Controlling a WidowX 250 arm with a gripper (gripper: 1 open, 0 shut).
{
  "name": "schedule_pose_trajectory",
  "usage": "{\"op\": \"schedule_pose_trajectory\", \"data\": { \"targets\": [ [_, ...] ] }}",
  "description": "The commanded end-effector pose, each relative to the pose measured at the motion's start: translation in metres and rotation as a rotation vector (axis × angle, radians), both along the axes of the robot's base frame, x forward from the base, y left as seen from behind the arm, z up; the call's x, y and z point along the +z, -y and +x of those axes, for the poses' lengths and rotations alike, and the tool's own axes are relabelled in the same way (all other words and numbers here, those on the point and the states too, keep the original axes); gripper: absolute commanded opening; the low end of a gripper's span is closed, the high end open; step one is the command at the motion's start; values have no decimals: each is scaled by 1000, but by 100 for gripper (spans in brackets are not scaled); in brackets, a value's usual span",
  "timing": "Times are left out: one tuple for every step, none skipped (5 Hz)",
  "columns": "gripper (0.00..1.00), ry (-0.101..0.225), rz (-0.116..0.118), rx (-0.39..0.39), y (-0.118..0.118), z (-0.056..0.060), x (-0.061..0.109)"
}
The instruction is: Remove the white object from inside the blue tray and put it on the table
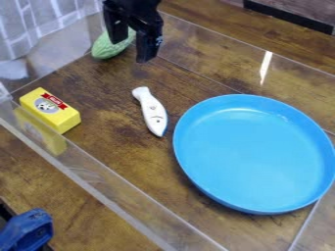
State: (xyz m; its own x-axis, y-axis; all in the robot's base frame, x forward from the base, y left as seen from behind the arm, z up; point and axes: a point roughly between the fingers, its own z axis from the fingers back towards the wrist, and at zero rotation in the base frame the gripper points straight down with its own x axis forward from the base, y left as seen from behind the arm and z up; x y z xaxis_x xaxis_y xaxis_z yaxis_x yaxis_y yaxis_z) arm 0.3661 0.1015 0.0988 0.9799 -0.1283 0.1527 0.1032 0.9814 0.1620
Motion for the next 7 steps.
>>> {"op": "schedule_pose_trajectory", "data": {
  "targets": [
    [100, 69, -3, 31, -9, 4, 16],
    [100, 78, -16, 49, -11, 4, 15],
    [100, 85, -27, 57, -12, 5, 13],
    [100, 89, -37, 68, -14, 6, 11],
    [100, 93, -47, 79, -13, 6, 11],
    [100, 95, -56, 88, -14, 7, 10],
    [100, 96, -65, 97, -14, 8, 8]
  ]
}}
